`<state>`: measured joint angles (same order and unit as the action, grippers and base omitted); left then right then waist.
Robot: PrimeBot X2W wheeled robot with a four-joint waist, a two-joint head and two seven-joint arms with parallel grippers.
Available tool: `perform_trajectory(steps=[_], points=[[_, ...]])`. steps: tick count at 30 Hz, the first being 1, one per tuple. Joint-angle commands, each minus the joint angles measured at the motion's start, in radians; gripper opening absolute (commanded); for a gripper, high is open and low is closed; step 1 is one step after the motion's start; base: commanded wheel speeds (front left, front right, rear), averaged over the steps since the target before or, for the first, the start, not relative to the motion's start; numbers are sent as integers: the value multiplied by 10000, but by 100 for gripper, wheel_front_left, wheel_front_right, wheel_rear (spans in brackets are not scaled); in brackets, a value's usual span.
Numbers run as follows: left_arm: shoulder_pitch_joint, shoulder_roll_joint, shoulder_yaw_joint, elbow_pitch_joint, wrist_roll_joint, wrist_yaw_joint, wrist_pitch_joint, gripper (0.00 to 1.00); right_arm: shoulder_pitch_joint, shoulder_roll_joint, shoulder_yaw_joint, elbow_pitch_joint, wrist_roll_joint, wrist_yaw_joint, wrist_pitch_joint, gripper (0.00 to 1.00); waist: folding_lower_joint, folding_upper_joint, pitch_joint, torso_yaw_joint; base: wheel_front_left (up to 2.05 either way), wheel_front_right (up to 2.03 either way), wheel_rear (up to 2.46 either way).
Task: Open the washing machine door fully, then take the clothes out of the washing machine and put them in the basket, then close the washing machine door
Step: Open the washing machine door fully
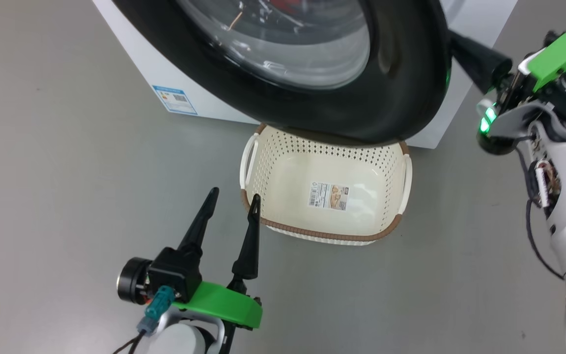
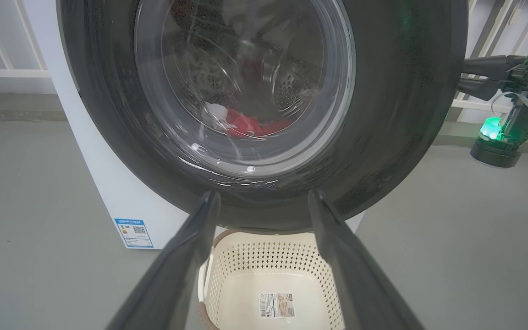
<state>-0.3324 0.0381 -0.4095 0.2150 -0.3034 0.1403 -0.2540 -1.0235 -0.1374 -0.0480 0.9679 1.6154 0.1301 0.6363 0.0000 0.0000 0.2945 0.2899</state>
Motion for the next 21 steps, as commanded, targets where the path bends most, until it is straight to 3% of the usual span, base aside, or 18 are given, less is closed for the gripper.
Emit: perform_trajectory(steps=[1, 21], points=[[-126, 121, 364, -162, 45, -19, -78, 100, 229, 397, 238, -291, 64, 6, 225, 0, 0, 0, -95, -20, 0, 0, 0], [423, 121, 687, 219, 344, -264, -78, 100, 2270, 843, 841, -1575, 498, 6, 1182, 0, 0, 0, -1042, 34, 0, 0, 0]])
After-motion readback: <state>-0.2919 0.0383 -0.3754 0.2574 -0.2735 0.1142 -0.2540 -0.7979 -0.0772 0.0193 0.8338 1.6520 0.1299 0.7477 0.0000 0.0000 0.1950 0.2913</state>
